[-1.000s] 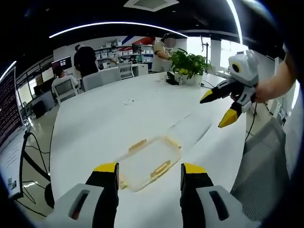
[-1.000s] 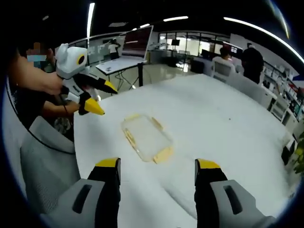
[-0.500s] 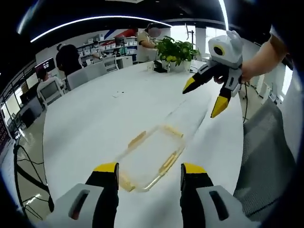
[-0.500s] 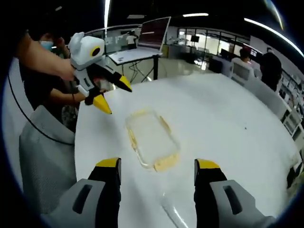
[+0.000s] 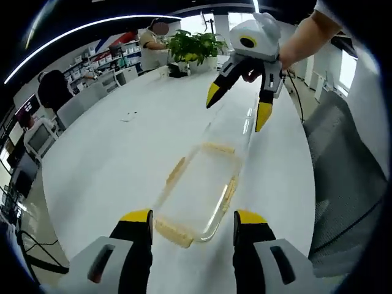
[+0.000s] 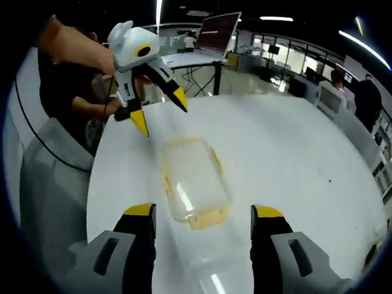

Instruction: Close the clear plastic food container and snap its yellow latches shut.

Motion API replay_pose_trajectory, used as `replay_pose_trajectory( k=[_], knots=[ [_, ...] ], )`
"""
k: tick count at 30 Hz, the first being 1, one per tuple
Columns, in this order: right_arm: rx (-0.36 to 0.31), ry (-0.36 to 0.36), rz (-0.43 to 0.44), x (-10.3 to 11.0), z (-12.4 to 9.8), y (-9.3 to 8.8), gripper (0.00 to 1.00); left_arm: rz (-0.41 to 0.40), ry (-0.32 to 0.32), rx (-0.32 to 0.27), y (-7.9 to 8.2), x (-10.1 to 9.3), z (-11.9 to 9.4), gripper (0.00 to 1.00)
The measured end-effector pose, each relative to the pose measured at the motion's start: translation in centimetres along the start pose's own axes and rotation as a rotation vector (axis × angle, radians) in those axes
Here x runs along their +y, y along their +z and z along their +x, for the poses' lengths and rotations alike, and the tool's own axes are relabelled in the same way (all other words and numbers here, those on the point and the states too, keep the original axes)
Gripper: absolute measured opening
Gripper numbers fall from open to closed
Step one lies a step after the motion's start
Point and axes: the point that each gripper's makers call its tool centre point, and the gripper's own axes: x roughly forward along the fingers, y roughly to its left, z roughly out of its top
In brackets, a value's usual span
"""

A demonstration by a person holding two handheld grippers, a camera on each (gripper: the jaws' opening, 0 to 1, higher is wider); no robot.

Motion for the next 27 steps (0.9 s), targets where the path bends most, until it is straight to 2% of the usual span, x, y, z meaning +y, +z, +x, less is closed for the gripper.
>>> replay_pose_trajectory(
  k=[3, 6, 10, 19, 27],
  knots=[
    [0.022, 0.027, -0.020, 0.0, 0.7, -0.3, 0.60, 0.023, -0.041, 0.002, 0.0, 0.1, 0.4, 0.48],
    [0.048, 0.054, -0.055, 0.1, 1.3, -0.7, 0.60, 0.107, -0.088, 0.025, -0.3, 0.1, 0.7, 0.48],
    [0.086, 0.094, -0.109, 0.6, 2.1, -1.3, 0.60, 0.154, -0.131, 0.029, -0.5, 0.1, 1.0, 0.48],
    [0.145, 0.147, -0.164, 0.6, 3.7, -2.3, 0.60, 0.241, -0.214, 0.106, -3.0, 1.0, 2.1, 0.48],
    [0.201, 0.182, -0.186, 0.4, 5.0, -3.4, 0.60, 0.298, -0.281, 0.143, -4.6, 1.5, 3.2, 0.48]
  ],
)
